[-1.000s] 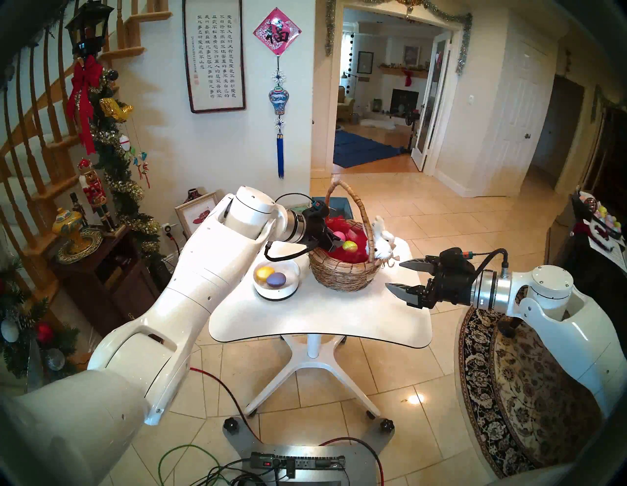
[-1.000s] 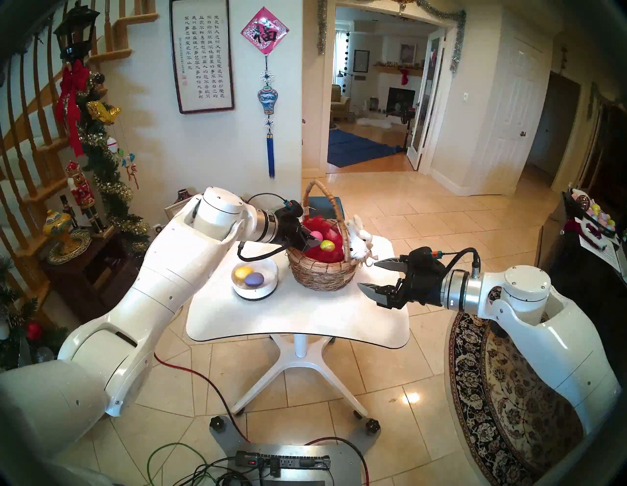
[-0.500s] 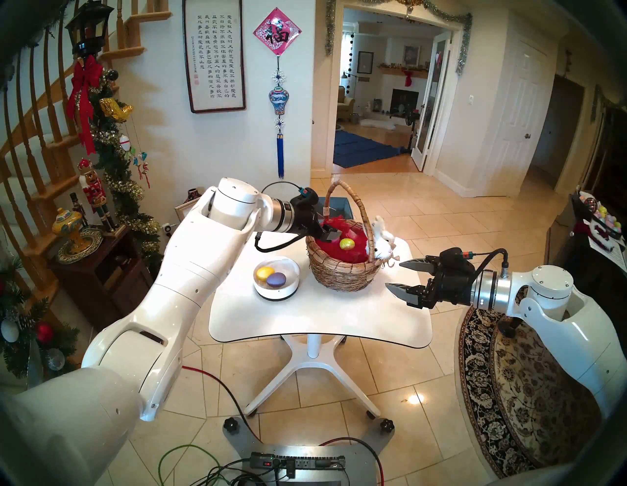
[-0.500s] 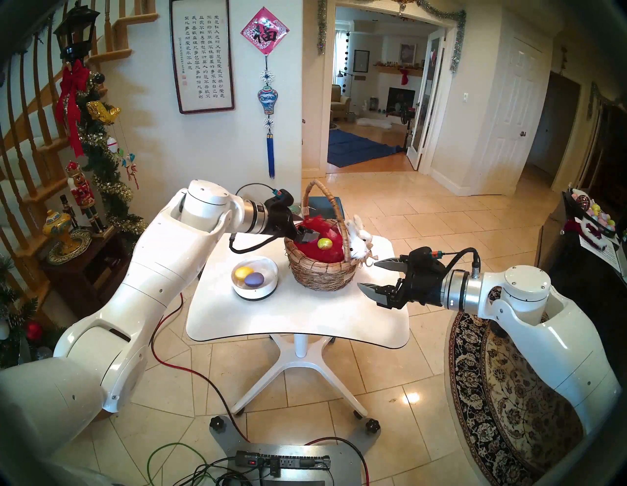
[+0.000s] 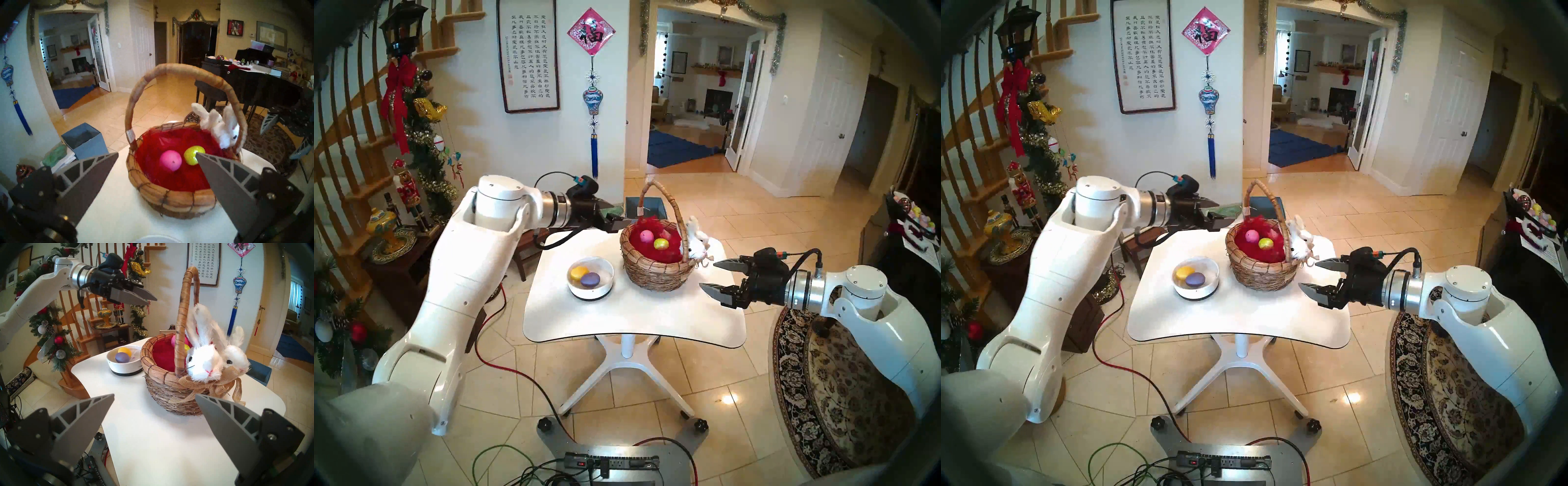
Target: Put easter egg into basket
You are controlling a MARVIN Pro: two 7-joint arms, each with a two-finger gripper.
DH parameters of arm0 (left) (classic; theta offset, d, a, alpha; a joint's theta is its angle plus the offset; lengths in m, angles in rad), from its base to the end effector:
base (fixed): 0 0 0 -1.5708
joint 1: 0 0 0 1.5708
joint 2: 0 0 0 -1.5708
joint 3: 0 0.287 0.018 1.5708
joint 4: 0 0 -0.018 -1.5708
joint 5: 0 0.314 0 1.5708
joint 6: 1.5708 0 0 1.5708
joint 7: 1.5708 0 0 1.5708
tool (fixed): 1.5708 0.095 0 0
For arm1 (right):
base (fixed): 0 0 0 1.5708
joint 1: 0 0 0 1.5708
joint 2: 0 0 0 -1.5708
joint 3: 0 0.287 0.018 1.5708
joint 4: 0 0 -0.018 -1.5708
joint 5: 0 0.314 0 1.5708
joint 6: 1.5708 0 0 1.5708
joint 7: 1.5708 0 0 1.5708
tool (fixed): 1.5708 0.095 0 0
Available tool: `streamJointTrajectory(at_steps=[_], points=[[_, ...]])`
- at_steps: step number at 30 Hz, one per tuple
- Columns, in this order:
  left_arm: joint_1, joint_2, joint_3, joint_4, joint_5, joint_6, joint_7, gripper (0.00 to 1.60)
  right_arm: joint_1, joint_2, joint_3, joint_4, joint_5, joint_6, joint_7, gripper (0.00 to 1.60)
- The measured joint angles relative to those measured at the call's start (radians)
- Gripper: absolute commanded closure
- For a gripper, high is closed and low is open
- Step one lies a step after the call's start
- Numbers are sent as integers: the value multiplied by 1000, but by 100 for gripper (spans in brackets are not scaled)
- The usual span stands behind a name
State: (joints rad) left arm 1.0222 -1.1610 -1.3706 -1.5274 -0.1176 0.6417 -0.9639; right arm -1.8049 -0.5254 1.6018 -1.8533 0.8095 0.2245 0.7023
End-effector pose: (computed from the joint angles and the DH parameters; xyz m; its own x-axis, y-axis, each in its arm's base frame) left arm 0.4946 -0.0043 -0.1388 0.1841 -0.3372 0.9232 -0.8174 -0.5741 -0.0467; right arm 0.3465 -0.1217 -0.2052 0.2284 0.2582 0.9387 0.7892 -0.6137 -0.0232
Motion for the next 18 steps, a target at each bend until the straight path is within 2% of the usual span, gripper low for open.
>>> streamJointTrajectory(at_steps=[10,18], points=[[144,109,-59,-101,-8,-37,-52,0,0,0,0,0,0,0,0,0],[255,163,-120,-163,-9,-60,-58,0,0,0,0,0,0,0,0,0]])
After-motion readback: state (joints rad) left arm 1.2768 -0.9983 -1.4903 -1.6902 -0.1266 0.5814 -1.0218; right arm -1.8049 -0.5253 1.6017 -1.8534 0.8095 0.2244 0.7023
